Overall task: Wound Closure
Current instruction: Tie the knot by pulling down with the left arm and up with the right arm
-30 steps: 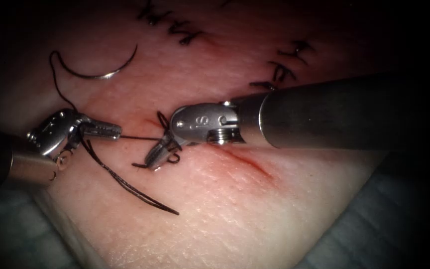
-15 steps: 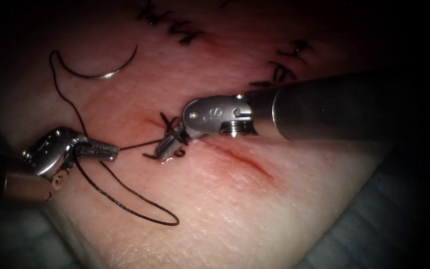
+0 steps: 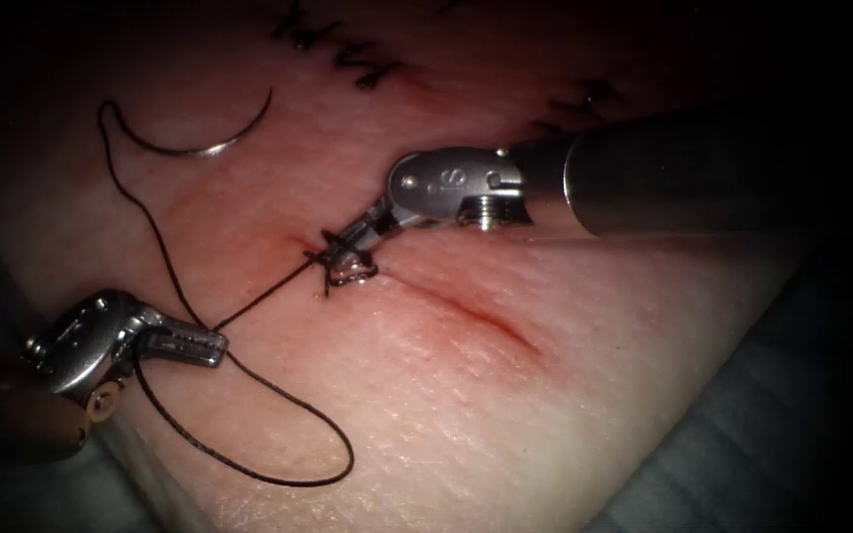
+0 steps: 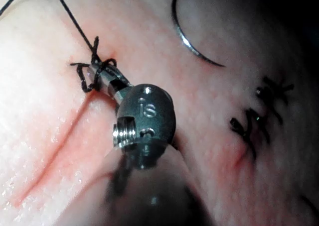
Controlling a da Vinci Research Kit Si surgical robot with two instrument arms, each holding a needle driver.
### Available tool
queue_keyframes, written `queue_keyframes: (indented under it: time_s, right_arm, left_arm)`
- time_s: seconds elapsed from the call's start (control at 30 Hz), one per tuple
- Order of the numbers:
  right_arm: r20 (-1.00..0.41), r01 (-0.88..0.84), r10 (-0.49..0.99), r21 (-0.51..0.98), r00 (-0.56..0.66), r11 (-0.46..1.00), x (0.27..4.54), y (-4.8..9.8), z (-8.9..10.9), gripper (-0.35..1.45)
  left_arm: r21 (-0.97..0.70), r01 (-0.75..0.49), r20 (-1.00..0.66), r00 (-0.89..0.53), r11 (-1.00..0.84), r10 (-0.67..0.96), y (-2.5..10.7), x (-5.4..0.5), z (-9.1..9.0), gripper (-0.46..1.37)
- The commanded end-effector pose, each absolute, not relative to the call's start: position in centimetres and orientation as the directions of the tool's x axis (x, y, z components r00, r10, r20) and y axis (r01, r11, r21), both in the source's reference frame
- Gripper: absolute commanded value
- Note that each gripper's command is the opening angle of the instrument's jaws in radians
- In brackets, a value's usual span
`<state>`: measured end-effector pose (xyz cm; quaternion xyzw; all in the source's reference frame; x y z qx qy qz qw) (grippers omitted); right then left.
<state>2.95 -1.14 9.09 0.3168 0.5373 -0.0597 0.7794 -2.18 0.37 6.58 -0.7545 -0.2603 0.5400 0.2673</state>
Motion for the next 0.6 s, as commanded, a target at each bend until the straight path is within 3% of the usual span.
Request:
queue_keyframes:
  time_s: [0.03,0.6]
  right_arm:
    - [-0.875,0.429,0.249,0.430,0.416,0.794,2.95,-1.13,9.09,-0.35]
    - [-0.859,0.384,0.269,0.449,0.436,0.807,2.91,-0.97,9.16,-0.35]
  left_arm:
    - [-0.682,0.110,-0.676,0.281,-0.723,0.681,0.34,-2.17,6.56,-0.35]
    - [-0.680,0.139,-0.672,0.277,-0.720,0.687,-0.02,-2.25,6.11,-0.35]
